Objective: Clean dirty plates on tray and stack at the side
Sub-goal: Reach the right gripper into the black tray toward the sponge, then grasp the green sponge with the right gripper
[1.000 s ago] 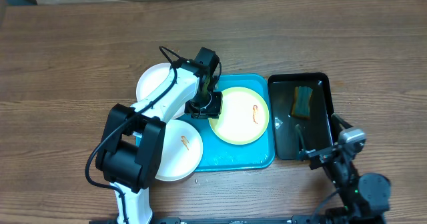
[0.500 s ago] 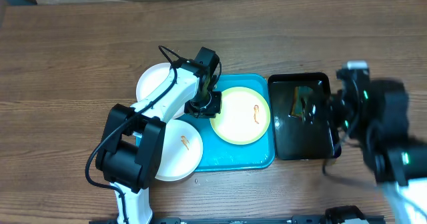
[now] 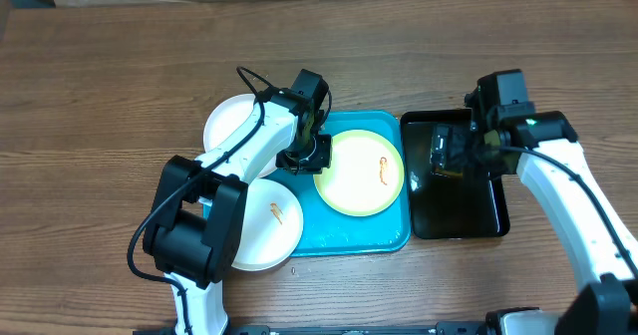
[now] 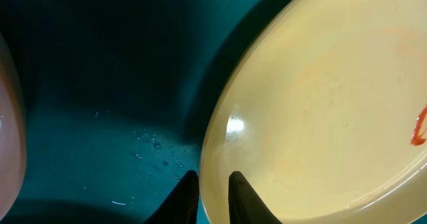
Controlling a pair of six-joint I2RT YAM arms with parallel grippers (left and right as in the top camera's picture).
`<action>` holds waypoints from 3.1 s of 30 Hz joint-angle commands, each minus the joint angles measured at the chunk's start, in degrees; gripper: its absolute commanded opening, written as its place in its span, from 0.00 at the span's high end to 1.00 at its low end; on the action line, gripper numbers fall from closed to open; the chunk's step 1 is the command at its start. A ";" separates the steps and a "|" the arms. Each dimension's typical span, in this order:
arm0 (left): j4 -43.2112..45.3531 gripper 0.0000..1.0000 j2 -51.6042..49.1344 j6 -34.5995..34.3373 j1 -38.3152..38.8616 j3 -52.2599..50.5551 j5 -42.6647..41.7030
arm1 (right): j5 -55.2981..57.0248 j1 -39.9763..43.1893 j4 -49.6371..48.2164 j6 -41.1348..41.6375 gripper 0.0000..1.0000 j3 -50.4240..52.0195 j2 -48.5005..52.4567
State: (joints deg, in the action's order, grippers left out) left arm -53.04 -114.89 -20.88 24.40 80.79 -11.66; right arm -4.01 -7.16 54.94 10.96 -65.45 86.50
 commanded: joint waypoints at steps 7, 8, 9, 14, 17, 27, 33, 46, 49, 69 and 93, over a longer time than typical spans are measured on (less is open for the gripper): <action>0.17 0.82 -0.98 0.07 0.42 -0.07 0.31 | 7.74 0.17 -0.83 4.57 0.26 -0.42 3.30; 0.15 0.82 -0.98 0.04 0.42 -0.07 0.31 | 9.16 0.17 -1.40 6.23 0.26 0.07 3.30; 0.09 0.82 -0.98 0.04 0.42 -0.07 0.28 | 10.01 0.15 -2.34 7.37 0.25 0.72 3.30; -0.15 0.82 -0.98 0.07 0.42 -0.07 0.28 | 9.97 0.15 -8.33 7.52 0.24 5.03 3.32; -0.09 0.82 -0.98 0.04 0.42 -0.07 0.28 | 9.97 0.15 -12.94 7.52 0.19 7.96 3.32; -0.20 0.82 -0.98 0.04 0.42 -0.07 0.24 | 8.61 0.13 -28.94 8.85 0.19 18.91 3.32; -0.24 0.81 -0.98 0.04 0.42 -0.07 0.26 | 8.22 0.11 -31.91 11.43 0.20 22.12 3.32; -0.24 0.81 -0.98 0.04 0.42 -0.07 0.26 | 5.84 0.09 -36.02 11.41 0.22 22.71 3.32; -0.22 0.81 -0.98 0.04 0.42 -0.07 0.26 | 5.86 0.09 -36.04 11.34 0.23 22.71 3.32; -0.20 0.73 -0.98 0.04 0.42 -0.07 0.26 | 6.49 0.09 -36.81 9.64 0.36 22.75 3.32; -0.81 0.73 -0.98 0.07 0.39 -0.07 0.24 | 7.26 -1.51 -31.67 9.01 0.91 21.11 6.80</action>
State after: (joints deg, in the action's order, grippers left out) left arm -53.47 -114.89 -20.88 24.40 80.79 -11.68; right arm 4.45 -8.43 21.12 19.27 -43.27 93.17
